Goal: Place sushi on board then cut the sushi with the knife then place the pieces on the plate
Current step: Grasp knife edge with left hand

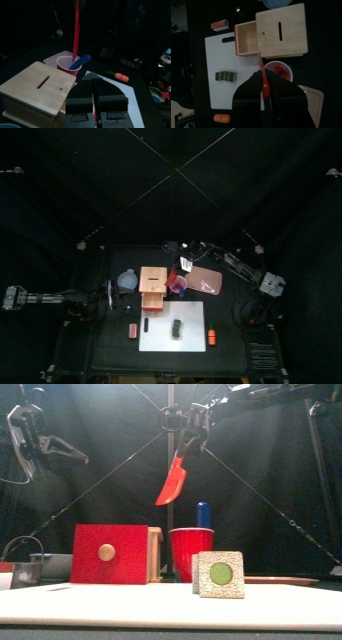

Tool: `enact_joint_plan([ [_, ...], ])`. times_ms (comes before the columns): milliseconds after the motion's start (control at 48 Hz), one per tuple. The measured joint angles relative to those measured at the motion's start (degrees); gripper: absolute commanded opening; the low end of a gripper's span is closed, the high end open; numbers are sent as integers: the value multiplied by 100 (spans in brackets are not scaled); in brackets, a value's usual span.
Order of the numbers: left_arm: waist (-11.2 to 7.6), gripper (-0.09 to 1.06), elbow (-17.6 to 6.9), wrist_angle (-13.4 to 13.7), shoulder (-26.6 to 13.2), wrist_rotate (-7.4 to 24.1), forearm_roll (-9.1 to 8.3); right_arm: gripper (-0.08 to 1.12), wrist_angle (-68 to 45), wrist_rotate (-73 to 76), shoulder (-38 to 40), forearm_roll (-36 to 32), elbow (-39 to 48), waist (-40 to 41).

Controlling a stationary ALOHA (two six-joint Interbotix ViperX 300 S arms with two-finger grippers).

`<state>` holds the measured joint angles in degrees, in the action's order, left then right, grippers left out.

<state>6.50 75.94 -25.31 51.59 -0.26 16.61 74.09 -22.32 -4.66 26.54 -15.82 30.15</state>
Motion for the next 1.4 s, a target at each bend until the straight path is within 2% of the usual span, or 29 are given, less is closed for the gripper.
enact_joint_plan([
  [292,-9,19,-70,26,-9,0,-97,39,-1397,352,949,62,1354,-466],
  [688,-9,19,-141,35,-44,18,-141,39,-4500,369,2355,404,3858,-1151],
  [1042,-9,21,-501,35,-448,18,-167,39,-6442,299,2689,264,5142,-2004],
  [1229,-176,21,-703,35,-668,18,-167,39,-7611,352,2689,-413,5713,-2505],
  [1354,-360,21,-756,44,-721,18,-167,39,-8543,360,2689,-791,6064,-2892],
  [1396,-483,21,-773,44,-729,18,-167,39,-8815,352,2689,-844,6161,-2988],
])
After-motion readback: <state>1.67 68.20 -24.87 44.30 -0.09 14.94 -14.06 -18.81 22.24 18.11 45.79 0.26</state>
